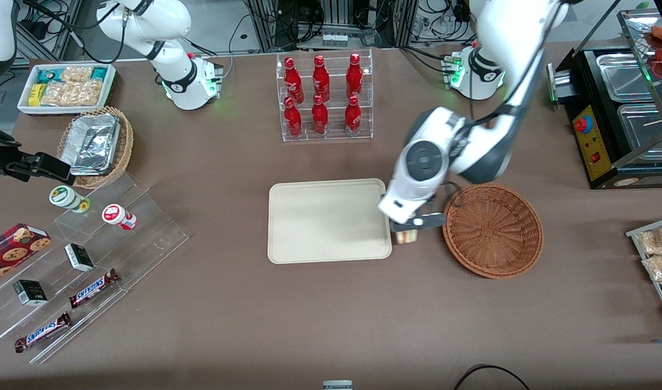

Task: Place sandwich from basket to tray
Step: 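Carry the held sandwich with the left gripper over the cream tray, then lower the sandwich onto the tray and open the left gripper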

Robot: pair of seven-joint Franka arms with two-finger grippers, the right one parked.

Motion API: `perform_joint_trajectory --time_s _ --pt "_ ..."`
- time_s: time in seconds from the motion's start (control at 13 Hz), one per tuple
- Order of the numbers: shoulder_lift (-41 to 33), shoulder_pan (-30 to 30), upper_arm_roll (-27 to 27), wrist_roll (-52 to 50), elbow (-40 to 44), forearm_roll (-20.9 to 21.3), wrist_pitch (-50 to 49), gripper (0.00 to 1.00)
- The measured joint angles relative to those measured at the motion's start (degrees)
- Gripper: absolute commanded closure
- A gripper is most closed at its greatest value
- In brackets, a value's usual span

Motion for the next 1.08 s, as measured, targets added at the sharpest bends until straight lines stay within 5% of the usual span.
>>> perform_joint_trajectory --time_s 0.62,1.08 --pt "13.7 -10.5 0.0 -11.2 16.8 -0.1 0.1 1.00" --pt "18.0 -12.0 0.0 -13.6 19.9 -0.1 2.0 1.00"
